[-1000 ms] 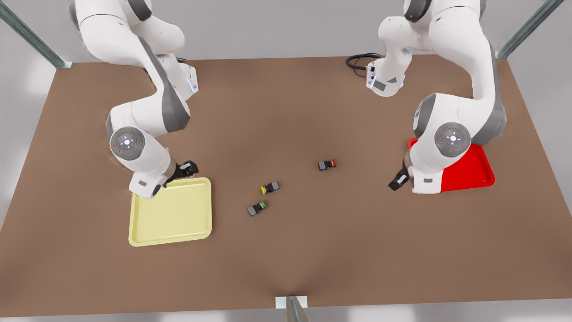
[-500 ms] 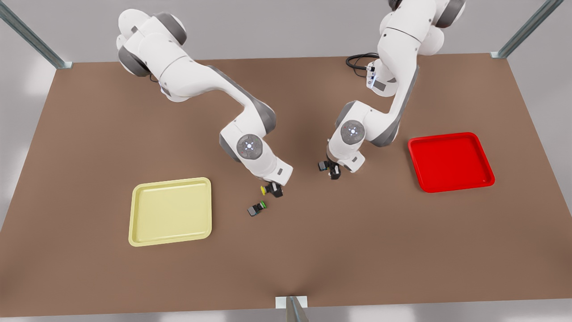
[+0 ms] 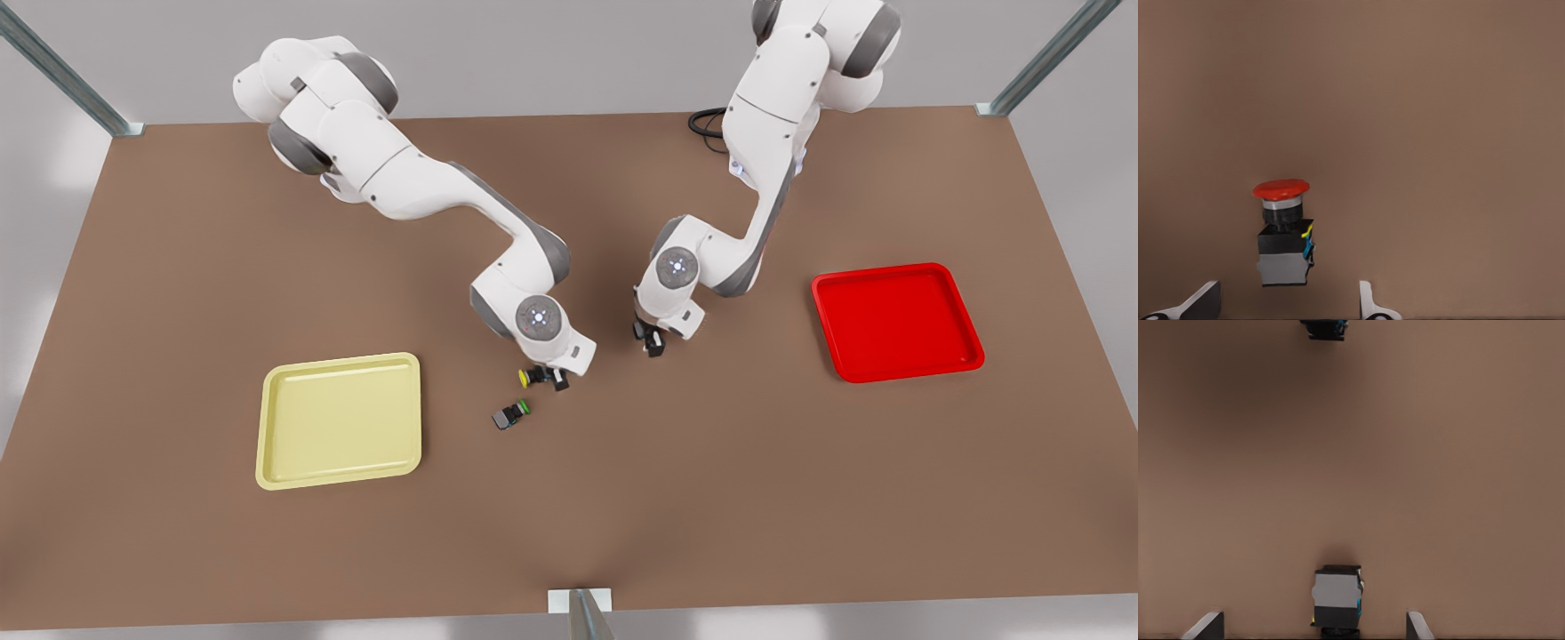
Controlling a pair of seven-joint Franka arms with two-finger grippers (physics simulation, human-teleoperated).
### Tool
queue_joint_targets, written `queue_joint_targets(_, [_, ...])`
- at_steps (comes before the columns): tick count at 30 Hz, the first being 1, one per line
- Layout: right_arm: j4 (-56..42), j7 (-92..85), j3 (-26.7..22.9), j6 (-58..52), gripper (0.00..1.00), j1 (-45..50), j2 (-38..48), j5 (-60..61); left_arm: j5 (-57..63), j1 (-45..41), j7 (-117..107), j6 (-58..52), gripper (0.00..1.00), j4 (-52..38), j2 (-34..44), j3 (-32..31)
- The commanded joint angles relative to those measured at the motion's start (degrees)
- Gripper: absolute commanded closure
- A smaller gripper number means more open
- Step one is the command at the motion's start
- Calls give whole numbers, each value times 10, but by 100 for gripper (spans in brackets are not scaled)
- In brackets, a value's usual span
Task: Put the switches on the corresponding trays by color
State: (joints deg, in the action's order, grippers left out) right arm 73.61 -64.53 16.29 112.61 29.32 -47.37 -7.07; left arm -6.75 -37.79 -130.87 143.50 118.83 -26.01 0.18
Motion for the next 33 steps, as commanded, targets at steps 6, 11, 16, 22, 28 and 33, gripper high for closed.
queue_joint_targets(6, [-22, 20, -43, -9, 0, 39, -24, -7, 4, -5, 0, 26, 0, -1, -32, 2])
queue_joint_targets(11, [-12, 18, -43, 29, 0, 43, -28, -27, 10, -16, 3, 19, 0, 12, -30, 6])
queue_joint_targets(16, [17, 19, -43, 53, 0, 41, -29, -27, 11, -17, 7, 13, 27, 14, -27, 8])
queue_joint_targets(22, [36, 26, -43, 95, 1, 40, -33, -57, 11, -17, 9, 9, 42, 14, -26, 8])
queue_joint_targets(28, [58, 26, -43, 113, 2, 41, -32, -57, 11, -17, 10, 10, 46, 14, -28, 9])
queue_joint_targets(33, [71, 23, -43, 129, 17, 41, -33, -58, 21, -17, 10, 13, 47, 13, -33, 8])
